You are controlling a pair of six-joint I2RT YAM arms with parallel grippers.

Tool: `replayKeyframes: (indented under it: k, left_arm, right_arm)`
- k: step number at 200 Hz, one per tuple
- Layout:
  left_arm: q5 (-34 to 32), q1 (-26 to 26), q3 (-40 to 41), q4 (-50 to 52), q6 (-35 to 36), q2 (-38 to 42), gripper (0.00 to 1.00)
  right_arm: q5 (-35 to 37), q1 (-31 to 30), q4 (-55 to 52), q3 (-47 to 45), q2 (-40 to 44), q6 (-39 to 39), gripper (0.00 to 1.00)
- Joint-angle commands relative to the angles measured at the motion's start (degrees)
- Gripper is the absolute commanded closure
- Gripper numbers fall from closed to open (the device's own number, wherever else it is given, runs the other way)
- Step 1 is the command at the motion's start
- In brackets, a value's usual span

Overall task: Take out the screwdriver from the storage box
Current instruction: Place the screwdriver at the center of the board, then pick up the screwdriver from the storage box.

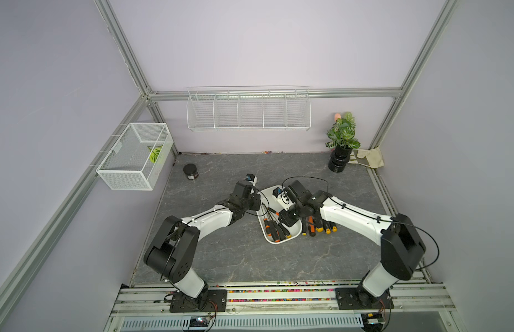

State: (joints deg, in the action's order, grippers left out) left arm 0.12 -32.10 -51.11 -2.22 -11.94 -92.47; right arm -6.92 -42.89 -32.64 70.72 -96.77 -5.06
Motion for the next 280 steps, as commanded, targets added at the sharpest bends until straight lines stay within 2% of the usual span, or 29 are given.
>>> replayKeyframes:
  k: [1,33,96,231,248,280]
  left_arm:
    - [0.1,0.1,-1.2,0.1,0.3,1.3,1.0]
    - [-0.1,0.1,-1.1,0.1,0.4,1.6,1.0]
    - [0.1,0.1,-1.1,0.1,0.5,2.0,1.0]
    - [0.0,0.0,-2.0,0.5,0.8,1.6,1.0]
    - [0.0,0.1,-2.1,0.6,0.8,1.6,1.0]
    - [-0.2,0.1,-2.1,0.7,0.9,1.7,1.0]
  right_arm:
    - [1.6,-0.2,1.5,2.5,-2.5,1.9,0.65]
    - [1.1,-0.2,2.2,4.8,-6.7,2.2,0.68]
    - [4.7,-0.2,0.7,8.6,-12.4,2.8,0.67]
    - [10.0,-0.2,-1.6,13.1,-19.8,4.0,0.71]
    - [10.4,-0.1,-1.7,13.2,-20.3,4.1,0.73]
    - [10.4,-0.1,-2.2,13.4,-20.8,4.1,0.85]
